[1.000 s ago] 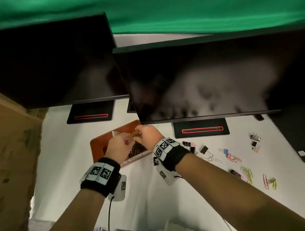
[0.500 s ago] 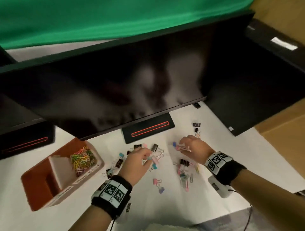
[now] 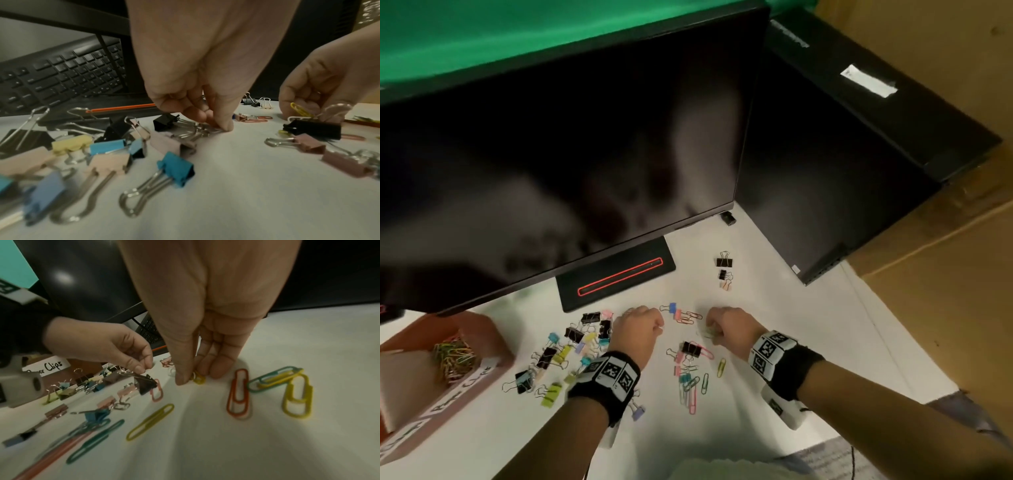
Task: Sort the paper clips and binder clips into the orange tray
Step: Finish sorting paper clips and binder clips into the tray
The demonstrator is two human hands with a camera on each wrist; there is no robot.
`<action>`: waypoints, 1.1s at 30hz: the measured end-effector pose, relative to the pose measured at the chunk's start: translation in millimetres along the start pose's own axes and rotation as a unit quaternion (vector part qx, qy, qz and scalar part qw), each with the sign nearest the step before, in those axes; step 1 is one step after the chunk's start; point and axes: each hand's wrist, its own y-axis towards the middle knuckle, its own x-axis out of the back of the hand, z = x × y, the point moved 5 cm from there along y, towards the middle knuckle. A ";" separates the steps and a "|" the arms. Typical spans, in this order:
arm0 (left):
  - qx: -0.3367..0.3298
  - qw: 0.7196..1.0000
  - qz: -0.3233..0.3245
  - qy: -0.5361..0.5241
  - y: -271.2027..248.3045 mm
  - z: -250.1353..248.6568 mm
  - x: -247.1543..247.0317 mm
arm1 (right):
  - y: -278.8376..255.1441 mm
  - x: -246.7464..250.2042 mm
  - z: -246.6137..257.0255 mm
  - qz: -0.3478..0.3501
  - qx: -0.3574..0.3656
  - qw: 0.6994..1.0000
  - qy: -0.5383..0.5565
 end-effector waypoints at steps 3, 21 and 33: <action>0.009 1.000 0.001 0.000 -0.4 0.3 0.0 | 4.0 1.7 1.0 0.019 0.016 0.999 -0.031; 0.040 0.966 0.050 -0.249 -74.9 -10.2 -4.4 | 28.6 9.8 23.2 -0.031 0.039 0.999 0.003; 0.095 0.972 0.072 -0.202 -86.6 -31.5 -46.8 | 28.6 9.2 29.5 -0.051 0.047 0.997 -0.037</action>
